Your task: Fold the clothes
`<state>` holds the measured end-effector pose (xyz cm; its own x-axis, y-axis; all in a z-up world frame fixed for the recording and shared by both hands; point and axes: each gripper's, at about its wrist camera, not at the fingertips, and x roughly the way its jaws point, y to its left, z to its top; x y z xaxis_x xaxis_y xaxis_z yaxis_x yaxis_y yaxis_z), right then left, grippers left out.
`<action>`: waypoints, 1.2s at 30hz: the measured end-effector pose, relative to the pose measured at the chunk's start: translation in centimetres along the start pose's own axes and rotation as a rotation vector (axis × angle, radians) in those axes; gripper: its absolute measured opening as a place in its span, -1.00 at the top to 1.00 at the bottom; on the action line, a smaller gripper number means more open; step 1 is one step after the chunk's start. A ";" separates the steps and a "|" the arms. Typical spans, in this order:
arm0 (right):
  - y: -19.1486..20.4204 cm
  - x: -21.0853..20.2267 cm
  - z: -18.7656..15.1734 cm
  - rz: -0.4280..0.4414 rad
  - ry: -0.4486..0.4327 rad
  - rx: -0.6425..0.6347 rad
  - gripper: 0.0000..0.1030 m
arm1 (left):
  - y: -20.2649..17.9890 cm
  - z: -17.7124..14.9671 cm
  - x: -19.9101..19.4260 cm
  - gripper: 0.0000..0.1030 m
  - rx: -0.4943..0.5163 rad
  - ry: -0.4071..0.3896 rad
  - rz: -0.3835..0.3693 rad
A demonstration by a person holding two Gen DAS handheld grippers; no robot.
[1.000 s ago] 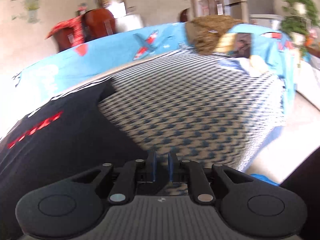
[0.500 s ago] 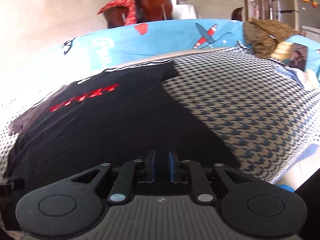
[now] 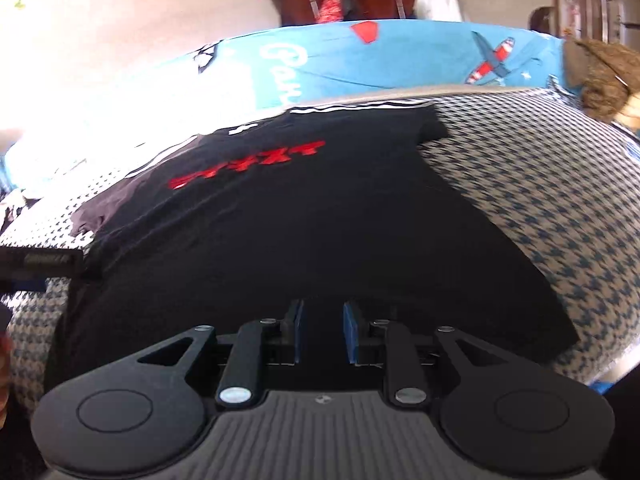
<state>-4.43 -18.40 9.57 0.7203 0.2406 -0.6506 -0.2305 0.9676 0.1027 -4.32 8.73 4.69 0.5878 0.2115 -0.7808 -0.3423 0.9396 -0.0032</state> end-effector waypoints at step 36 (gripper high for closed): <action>5.0 8.4 5.9 0.104 0.100 -0.140 0.46 | 1.4 7.9 9.6 -0.81 -0.171 -0.009 0.064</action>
<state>4.35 -11.04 9.02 0.6206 0.3235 -0.7143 -0.3943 0.9161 0.0723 6.66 14.18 2.08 0.5670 0.2724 -0.7774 -0.4983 0.8649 -0.0603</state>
